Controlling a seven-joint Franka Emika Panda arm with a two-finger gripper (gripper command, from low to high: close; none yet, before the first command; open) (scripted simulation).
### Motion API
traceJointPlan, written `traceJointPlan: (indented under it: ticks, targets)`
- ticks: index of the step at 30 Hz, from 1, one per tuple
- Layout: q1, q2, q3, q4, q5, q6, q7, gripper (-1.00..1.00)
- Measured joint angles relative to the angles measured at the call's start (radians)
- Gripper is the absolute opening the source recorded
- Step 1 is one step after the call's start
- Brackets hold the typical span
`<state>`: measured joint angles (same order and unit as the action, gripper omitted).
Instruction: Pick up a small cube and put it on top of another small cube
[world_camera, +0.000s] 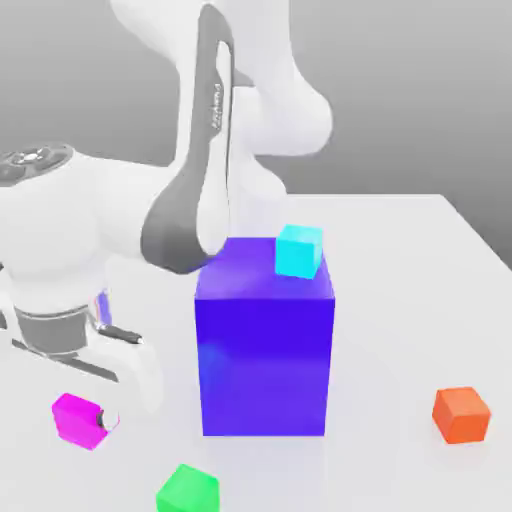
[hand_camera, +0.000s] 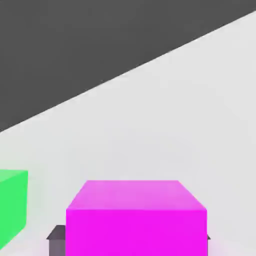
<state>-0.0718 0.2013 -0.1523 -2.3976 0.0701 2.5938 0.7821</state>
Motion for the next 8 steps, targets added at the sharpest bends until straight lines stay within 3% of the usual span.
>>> traceJointPlan:
  ticks: [4,5,8]
  targets:
    - [0.032,0.113,0.045,0.018,0.007,0.097,-0.007,-1.00]
    - [0.031,0.134,0.050,0.019,0.012,0.117,-0.011,1.00]
    - [0.031,0.134,0.050,0.019,0.012,0.117,-0.011,1.00]
